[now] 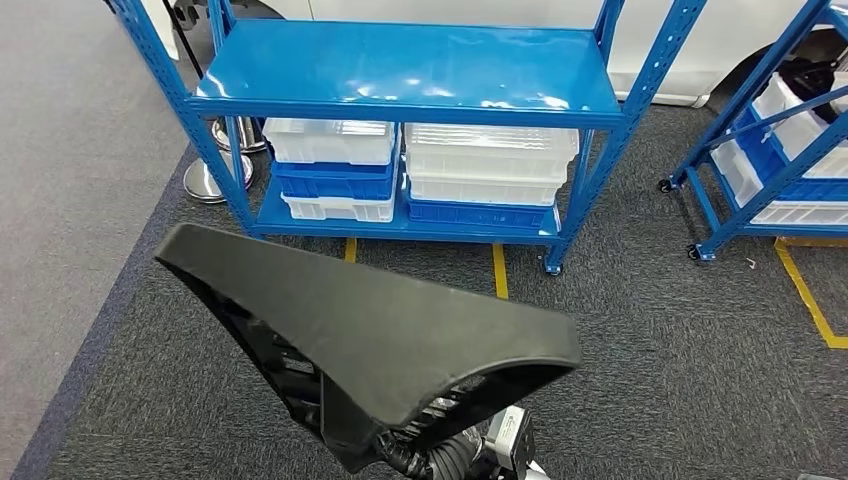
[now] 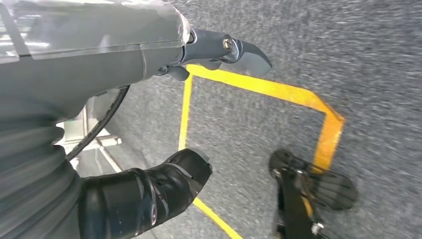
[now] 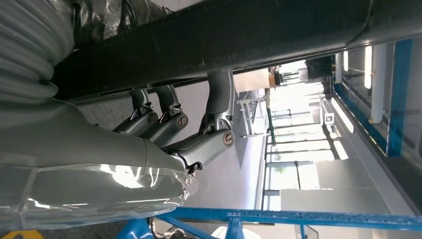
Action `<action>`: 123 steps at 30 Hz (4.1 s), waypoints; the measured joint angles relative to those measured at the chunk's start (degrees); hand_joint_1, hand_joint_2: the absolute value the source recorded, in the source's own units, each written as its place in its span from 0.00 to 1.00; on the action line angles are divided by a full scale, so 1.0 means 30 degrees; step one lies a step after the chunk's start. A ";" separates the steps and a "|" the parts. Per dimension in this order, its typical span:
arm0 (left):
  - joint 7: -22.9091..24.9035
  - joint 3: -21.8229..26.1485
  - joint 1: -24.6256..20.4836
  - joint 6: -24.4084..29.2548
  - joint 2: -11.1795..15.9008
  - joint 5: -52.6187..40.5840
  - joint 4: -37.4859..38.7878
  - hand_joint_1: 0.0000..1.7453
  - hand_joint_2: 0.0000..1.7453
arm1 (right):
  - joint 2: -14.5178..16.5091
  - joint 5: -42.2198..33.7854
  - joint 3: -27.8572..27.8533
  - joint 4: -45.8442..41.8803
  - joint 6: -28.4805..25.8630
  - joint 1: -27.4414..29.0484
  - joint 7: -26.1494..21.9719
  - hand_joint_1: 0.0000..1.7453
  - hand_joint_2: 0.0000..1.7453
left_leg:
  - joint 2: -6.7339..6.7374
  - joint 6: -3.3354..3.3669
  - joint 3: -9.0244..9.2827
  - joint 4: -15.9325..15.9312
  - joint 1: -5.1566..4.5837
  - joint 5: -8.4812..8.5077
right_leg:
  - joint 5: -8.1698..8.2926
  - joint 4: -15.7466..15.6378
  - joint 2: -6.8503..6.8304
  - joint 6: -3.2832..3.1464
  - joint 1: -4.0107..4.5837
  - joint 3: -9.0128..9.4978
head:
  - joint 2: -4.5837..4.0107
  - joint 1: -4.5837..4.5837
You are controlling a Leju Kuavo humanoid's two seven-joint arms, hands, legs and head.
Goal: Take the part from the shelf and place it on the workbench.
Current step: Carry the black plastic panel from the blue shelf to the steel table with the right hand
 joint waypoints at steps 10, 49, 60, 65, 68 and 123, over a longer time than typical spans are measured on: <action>0.0013 0.0013 -0.0038 0.0198 -0.0067 -0.0009 0.0002 0.00 1.00 | 0.0071 -0.0535 0.0002 0.0002 -0.0002 -0.0297 0.0047 1.00 1.00 | 0.0144 0.0685 -0.2330 0.0388 -0.0354 0.1688 | -0.2223 0.2299 0.0139 -0.0058 -0.0001 0.1873 | 0.0000 0.0013; -0.0503 -0.1348 0.0228 0.1149 -0.2309 -0.1532 0.0080 0.00 1.00 | -0.0031 0.0699 -0.0086 -0.1362 -0.0870 0.1244 -0.0583 1.00 1.00 | 0.0109 -0.0041 -0.4310 0.2238 -0.0126 0.1005 | -0.2555 -0.2049 -0.0078 -0.0792 0.0237 0.4489 | 0.0000 0.0144; -0.0403 -0.1408 0.0250 0.1206 -0.2295 -0.1561 0.0093 0.00 1.00 | -0.0033 0.1255 -0.0086 -0.1683 -0.1108 0.1445 -0.0831 1.00 1.00 | 0.0096 0.0223 -0.1097 0.0554 -0.0186 0.0503 | -0.2115 -0.0472 -0.0085 -0.0328 0.0338 0.2500 | 0.0000 0.0122; -0.0370 -0.1408 0.0222 0.1217 -0.2302 -0.1561 0.0093 0.00 1.00 | -0.0042 0.1250 -0.0086 -0.1820 -0.1049 0.1491 -0.0878 1.00 1.00 | 0.0187 0.0810 -0.1437 0.0324 -0.0049 0.0898 | -0.4216 0.2923 0.0125 0.0244 0.0080 0.0956 | 0.0000 0.0144; -0.0370 -0.1408 0.0240 0.1226 -0.2282 -0.1561 0.0093 0.00 1.00 | -0.0086 0.1330 -0.0086 -0.1825 -0.1095 0.1568 -0.0906 1.00 1.00 | 0.0178 0.0802 -0.1671 0.0337 -0.0047 0.1076 | -0.4485 0.4535 0.0127 0.0441 -0.0208 0.0327 | 0.0000 0.0142; -0.0053 -0.1408 0.0250 0.1545 -0.2144 -0.1643 0.0093 0.00 1.00 | -0.0282 0.2991 -0.0086 -0.2377 -0.1747 0.2231 -0.1570 1.00 1.00 | 0.0597 0.0483 -0.1254 -0.0028 -0.0179 0.0992 | -0.1807 -0.0500 -0.1545 0.0069 0.0046 0.2153 | 0.0000 0.0017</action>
